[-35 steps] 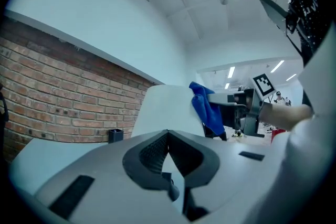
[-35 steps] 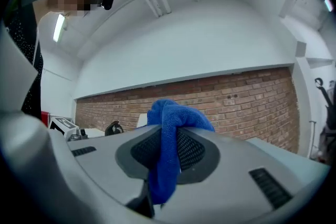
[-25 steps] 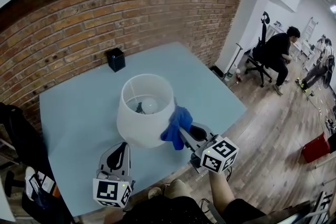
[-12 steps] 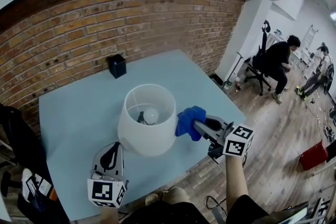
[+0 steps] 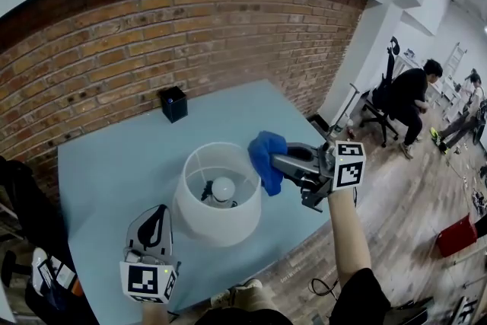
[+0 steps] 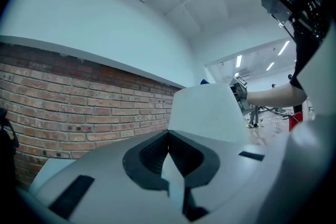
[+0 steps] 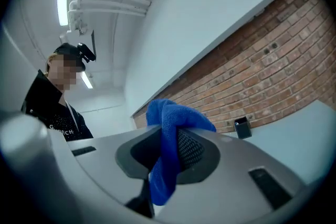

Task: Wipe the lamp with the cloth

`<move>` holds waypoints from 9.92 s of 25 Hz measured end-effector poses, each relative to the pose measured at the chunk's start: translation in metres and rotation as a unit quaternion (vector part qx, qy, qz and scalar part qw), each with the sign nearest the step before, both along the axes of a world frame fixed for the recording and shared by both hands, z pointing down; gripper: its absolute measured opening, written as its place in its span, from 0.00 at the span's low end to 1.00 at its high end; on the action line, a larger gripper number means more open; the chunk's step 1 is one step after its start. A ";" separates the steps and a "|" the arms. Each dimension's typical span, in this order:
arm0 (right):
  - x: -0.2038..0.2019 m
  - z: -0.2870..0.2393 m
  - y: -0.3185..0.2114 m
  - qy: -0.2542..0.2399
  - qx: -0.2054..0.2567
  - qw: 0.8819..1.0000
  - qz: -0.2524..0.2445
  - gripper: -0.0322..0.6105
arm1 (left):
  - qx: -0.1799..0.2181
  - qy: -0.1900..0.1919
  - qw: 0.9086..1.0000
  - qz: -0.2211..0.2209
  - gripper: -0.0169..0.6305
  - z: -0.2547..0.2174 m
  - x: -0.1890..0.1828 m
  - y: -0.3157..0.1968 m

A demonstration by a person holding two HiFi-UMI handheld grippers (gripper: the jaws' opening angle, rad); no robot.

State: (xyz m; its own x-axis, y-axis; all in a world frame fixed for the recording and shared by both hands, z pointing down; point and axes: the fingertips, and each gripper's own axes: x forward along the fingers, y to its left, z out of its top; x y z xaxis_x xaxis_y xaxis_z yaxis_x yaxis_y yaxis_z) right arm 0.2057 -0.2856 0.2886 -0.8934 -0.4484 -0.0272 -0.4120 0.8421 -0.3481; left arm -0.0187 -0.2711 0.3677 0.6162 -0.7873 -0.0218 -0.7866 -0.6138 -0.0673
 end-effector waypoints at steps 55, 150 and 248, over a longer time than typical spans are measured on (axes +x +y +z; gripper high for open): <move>-0.076 0.115 -0.125 0.111 -0.174 0.958 -0.197 0.15 | -0.048 0.027 0.992 -0.118 0.04 0.010 -0.023 -0.079; -0.216 -0.038 0.008 0.310 0.027 0.881 0.355 0.15 | -0.035 0.093 0.989 0.111 0.04 -0.015 -0.046 -0.016; -0.065 0.207 0.050 0.100 0.073 0.978 0.169 0.15 | -0.155 -0.006 0.987 -0.040 0.04 0.097 -0.036 0.049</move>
State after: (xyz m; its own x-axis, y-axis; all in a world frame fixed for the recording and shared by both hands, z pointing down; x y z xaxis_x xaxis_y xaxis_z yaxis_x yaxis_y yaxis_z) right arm 0.1404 -0.2357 0.4961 -0.6884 -0.7238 0.0476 -0.7234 0.6803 -0.1176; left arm -0.0549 -0.2224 0.4646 0.5506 -0.8014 0.2339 -0.8337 -0.5422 0.1048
